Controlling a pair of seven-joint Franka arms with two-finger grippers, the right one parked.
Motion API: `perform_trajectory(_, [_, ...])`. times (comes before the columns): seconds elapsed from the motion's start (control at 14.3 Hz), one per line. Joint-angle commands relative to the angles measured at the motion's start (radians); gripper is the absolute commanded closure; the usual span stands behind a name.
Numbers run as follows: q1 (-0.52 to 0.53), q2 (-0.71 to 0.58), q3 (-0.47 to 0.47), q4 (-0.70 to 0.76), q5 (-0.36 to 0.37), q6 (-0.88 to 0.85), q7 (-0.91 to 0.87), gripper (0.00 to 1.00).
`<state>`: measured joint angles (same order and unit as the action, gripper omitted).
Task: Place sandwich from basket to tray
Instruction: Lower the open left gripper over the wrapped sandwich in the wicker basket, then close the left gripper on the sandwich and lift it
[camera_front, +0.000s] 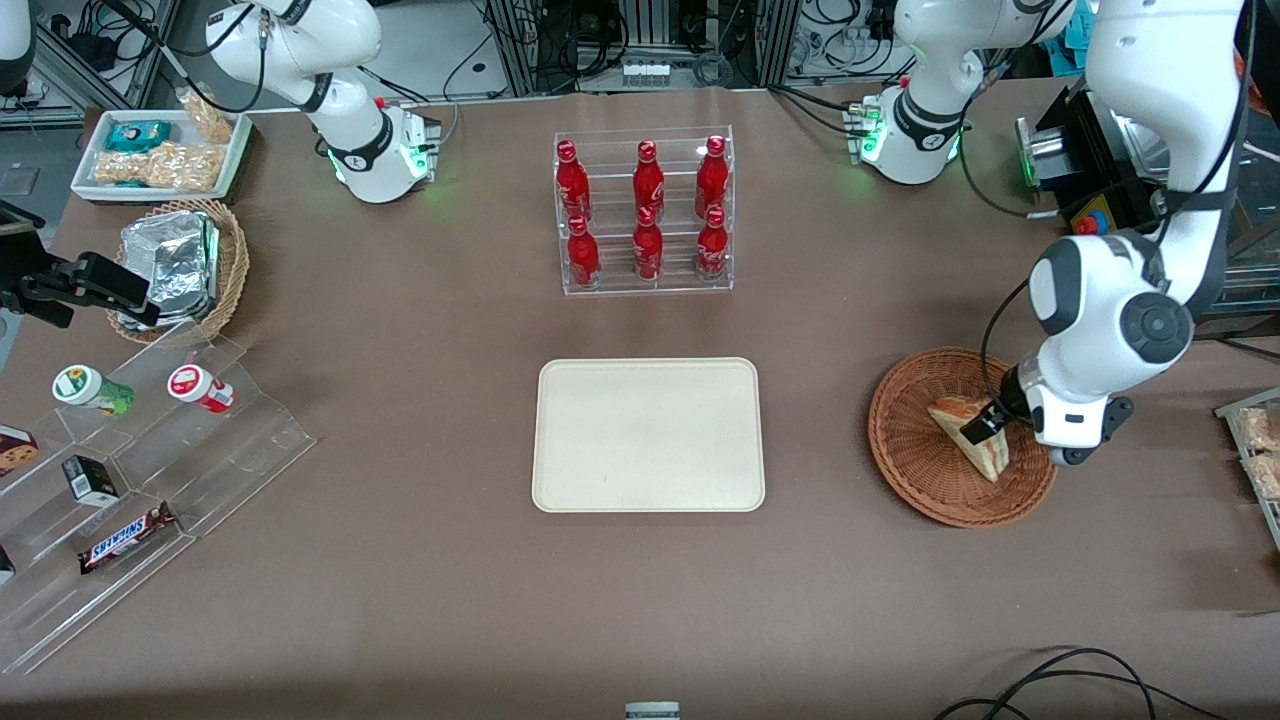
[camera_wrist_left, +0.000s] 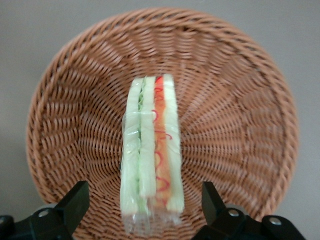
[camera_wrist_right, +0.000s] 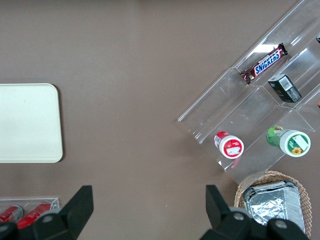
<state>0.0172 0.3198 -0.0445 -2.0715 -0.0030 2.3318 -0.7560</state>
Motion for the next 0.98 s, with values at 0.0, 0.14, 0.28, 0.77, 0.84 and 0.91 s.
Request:
perform_trajectory(0.0, [0.003, 0.035, -0.005, 0.013, 0.011, 0.017, -0.083, 0.62])
perform_trajectory(0.14, [0.003, 0.028, -0.005, 0.019, 0.011, 0.005, -0.080, 0.94])
perform_trajectory(0.28, [0.000, 0.018, -0.005, 0.053, 0.011, -0.069, -0.080, 0.96])
perform_trajectory(0.77, [-0.092, 0.016, -0.023, 0.249, 0.021, -0.345, 0.120, 0.98])
perform_trajectory(0.84, [-0.127, 0.025, -0.034, 0.255, 0.020, -0.332, 0.221, 0.96])
perform_trajectory(0.91, [-0.167, 0.048, -0.037, 0.286, 0.014, -0.310, 0.277, 0.95])
